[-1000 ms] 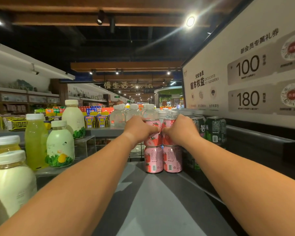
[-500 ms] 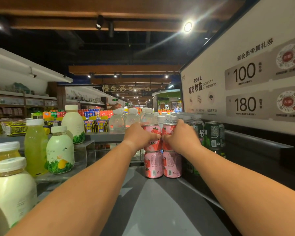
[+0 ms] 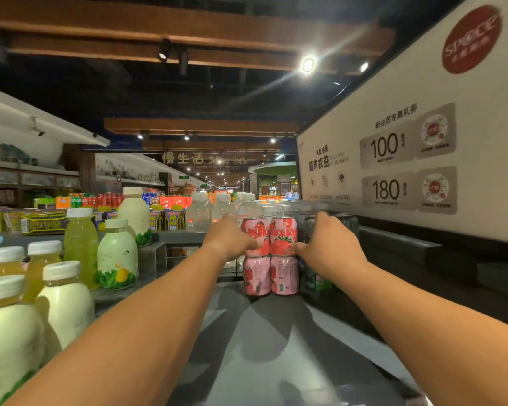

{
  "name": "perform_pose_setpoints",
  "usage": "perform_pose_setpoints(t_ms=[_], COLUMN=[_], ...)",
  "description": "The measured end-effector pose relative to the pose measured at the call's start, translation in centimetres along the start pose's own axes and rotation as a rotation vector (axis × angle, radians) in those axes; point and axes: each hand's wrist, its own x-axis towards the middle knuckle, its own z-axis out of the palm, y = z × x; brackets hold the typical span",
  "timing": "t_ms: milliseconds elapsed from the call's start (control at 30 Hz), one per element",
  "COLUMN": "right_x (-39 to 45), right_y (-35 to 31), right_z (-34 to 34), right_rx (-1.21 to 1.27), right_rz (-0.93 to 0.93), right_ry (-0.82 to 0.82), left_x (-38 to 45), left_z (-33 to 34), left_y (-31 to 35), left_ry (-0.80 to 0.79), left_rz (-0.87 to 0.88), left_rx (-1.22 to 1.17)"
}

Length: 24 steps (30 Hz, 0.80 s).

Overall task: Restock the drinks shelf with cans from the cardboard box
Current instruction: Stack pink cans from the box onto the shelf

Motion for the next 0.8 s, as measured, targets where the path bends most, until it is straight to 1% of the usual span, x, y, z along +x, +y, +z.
perform_pose_setpoints(t_ms=[167,267,367,500,633,733,800], right_x=[-4.3,-7.0,-10.8,-16.0,-21.5,-25.8,-29.6], right_y=[-0.7,-1.8,-2.8,-3.4,-5.4,-7.5,-8.9], right_z=[-2.9,-4.0,-5.1,-6.1,-6.8,-6.5,-5.9], right_rx=[0.042,0.108,0.11,0.129,0.165,0.248,0.352], right_rz=[-0.028,-0.103,-0.196,-0.323,-0.415,-0.517,-0.565], right_ry=[-0.084,-0.119,-0.16,-0.201,-0.238,-0.209,-0.224], left_x=[-6.4,-11.2,-16.2,-23.1,-30.4,-35.9,-40.5], left_z=[-2.3,-4.1,-5.2,-5.9,-8.4,-11.2,-12.2], left_y=[0.9,1.4,1.7,0.9,-0.8,-2.8,-4.9], left_ry=[0.066,0.126,0.21,0.257,0.252,0.309,0.328], left_rz=[-0.003,0.002,0.003,-0.037,-0.106,-0.173,-0.224], left_rx=[0.124,0.166,0.22,0.295,0.486,0.581,0.597])
